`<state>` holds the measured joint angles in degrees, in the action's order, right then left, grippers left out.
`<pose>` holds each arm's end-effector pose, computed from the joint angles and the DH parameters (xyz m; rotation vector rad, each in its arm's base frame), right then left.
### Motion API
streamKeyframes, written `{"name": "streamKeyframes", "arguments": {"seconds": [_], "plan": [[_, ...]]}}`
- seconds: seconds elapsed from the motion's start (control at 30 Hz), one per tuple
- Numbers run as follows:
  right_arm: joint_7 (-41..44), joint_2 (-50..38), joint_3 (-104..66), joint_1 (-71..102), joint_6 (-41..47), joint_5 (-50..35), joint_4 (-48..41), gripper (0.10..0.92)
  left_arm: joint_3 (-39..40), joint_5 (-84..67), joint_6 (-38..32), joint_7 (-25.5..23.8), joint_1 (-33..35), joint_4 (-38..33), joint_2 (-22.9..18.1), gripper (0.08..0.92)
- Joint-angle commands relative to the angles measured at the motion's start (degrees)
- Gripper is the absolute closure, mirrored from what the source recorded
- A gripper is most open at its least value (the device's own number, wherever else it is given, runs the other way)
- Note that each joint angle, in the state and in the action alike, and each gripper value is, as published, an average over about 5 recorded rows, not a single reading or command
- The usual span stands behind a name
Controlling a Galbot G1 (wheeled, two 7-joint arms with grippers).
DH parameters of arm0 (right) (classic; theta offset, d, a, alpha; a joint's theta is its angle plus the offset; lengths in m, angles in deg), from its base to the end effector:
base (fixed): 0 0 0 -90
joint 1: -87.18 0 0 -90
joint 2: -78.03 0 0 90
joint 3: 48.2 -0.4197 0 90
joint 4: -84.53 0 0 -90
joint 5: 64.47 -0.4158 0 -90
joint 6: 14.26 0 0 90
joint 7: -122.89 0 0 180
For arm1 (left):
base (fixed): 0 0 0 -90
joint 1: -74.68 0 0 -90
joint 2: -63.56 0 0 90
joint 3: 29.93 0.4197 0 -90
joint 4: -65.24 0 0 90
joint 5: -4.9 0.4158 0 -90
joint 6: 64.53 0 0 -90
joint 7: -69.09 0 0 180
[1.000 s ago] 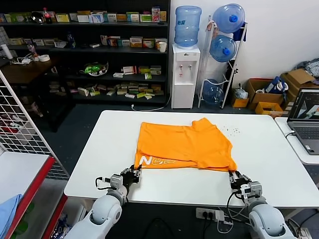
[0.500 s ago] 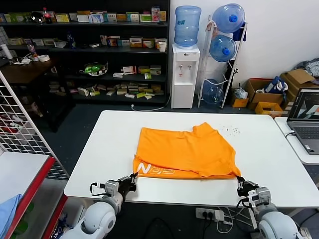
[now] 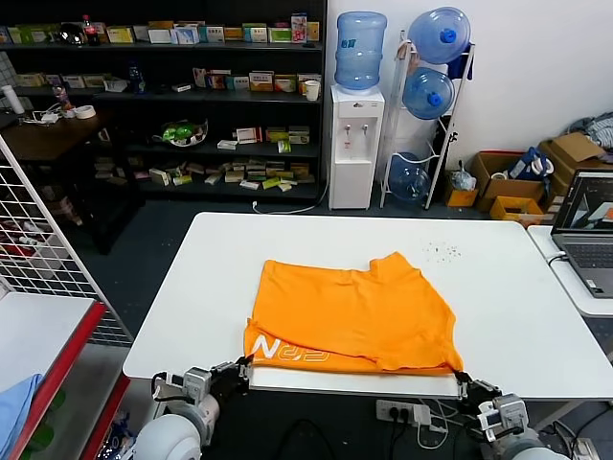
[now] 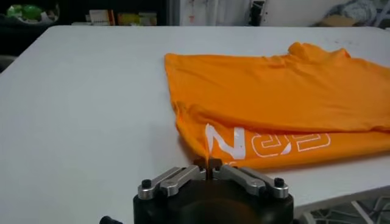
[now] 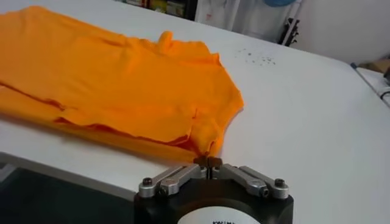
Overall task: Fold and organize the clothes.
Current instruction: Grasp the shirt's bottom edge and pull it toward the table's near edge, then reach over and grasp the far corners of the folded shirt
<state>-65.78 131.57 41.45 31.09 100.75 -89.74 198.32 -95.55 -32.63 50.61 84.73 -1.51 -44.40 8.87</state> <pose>0.2035 -0.1516 -0.3793 0.1034 -2.4790 0.2948 0.2695 0.0299 -0.3977 -0.3802 -2.4783 -0.0381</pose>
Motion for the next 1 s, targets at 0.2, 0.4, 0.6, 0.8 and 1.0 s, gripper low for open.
{"name": "streamKeyframes", "arguments": {"seconds": [0.2,0.4,0.6,0.8,1.0], "plan": [[-2.10,-1.22,-1.50,1.11,-0.39,-4.27,3.30,0.660,-1.50,-3.14,5.06,2.77,2.88,-5.41,2.31,0.664],[-2.46,-2.87,-2.14,-0.56,-4.93,-6.67,4.34,0.487,-2.19,-1.46,2.82,1.39,0.37,-6.38,2.67,0.491],[-0.87,-3.98,0.09,-10.68,-10.17,-8.96,-3.82,0.314,-0.73,3.62,-2.18,-2.81,-8.96,-0.60,-1.06,0.318],[2.74,-4.23,3.74,-25.02,-9.35,-12.83,-14.65,0.208,3.14,4.30,-4.22,-4.08,-22.33,9.63,-4.40,0.189],[7.55,-3.69,8.04,-37.00,-7.28,-15.96,-25.70,0.203,8.62,2.19,-4.55,-4.51,-31.69,21.05,-6.25,0.177]]}}
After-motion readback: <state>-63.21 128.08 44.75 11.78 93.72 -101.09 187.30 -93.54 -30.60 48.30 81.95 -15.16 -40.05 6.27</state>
